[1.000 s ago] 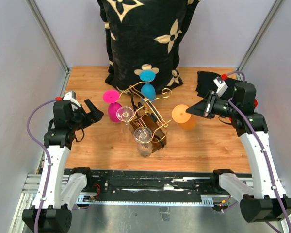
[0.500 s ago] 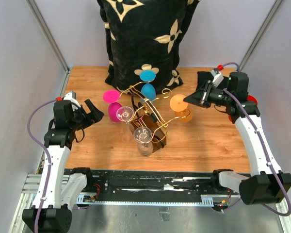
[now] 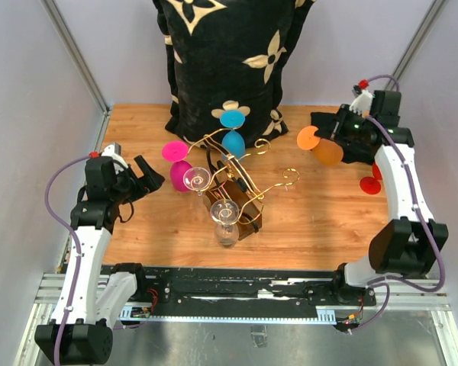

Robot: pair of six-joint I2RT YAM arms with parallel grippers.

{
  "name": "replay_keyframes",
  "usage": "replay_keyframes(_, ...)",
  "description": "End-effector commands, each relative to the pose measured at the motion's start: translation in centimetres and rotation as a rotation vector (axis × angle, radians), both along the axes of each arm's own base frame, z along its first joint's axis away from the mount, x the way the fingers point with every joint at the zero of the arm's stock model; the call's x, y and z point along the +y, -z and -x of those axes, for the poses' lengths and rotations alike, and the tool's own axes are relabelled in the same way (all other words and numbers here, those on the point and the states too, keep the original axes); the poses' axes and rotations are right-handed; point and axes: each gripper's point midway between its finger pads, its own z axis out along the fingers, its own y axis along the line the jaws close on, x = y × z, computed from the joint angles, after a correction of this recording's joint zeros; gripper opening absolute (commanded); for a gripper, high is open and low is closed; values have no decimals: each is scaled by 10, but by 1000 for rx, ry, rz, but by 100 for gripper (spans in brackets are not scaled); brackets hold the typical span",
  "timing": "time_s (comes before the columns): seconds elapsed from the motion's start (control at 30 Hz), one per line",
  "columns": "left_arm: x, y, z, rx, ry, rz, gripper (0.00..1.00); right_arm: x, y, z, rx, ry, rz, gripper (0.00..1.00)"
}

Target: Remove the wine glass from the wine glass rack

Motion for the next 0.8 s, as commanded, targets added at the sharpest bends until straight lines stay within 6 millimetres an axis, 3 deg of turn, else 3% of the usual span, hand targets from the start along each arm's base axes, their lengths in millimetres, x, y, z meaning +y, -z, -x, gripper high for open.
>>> replay_keyframes(0.0,-7,-3,-3,-25,26,33,96,-31,34,-29,-56,71,504,1)
replay_keyframes(0.17,-6,-4,-5,-29,27,30,96,-58,48,-54,-80,122,1016,1)
replay_keyframes(0.4,-8,-3,-7,-28,34,41,96,-96,86,-66,-2,177,1500,1)
replay_keyframes(0.57,-7,-5,-7,-33,34,29,96,-112,128,-61,68,167,1670,1)
replay_keyframes(0.77,-9,-2,-7,-21,44,35,96,-118,159,-60,122,205,1781,1)
